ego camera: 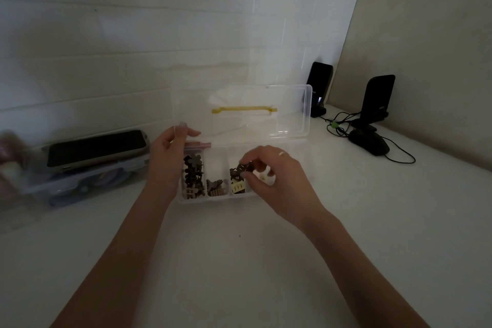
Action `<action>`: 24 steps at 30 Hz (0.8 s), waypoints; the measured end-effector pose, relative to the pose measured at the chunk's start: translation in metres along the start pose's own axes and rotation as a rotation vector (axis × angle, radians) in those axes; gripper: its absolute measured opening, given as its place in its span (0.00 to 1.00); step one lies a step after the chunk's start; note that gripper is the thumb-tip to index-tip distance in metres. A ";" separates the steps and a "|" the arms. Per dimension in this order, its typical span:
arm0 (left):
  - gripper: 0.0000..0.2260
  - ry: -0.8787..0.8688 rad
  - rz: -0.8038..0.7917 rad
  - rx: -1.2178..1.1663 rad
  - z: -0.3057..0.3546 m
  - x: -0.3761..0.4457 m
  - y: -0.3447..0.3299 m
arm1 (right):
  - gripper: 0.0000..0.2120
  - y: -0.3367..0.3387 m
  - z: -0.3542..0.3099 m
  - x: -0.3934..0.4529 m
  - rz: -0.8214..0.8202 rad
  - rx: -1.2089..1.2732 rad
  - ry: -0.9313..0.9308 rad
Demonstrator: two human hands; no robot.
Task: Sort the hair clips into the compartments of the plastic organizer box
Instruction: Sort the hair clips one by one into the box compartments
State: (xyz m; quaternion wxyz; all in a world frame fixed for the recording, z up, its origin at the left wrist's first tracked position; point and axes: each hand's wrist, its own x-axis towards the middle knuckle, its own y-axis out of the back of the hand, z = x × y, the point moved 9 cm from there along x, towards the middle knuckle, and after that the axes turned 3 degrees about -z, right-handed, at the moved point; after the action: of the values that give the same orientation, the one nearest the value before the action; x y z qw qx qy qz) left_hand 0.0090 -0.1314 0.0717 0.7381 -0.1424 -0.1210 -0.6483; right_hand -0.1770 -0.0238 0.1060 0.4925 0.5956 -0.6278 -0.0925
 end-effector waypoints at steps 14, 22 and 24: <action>0.15 0.040 0.012 0.015 -0.004 -0.001 0.001 | 0.17 0.053 0.080 -0.061 0.023 0.081 -0.365; 0.15 0.042 0.024 -0.009 -0.009 0.001 0.002 | 0.22 0.015 0.102 -0.100 -0.319 -0.240 -0.529; 0.15 0.046 0.027 -0.009 -0.008 -0.001 0.001 | 0.29 -0.002 0.093 -0.101 -0.391 -0.305 -0.464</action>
State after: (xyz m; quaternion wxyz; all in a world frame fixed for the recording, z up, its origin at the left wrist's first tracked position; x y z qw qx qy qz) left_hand 0.0097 -0.1334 0.0639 0.7486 -0.1324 -0.0988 -0.6422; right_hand -0.2630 0.0166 0.0065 0.3929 0.5873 -0.5758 -0.4114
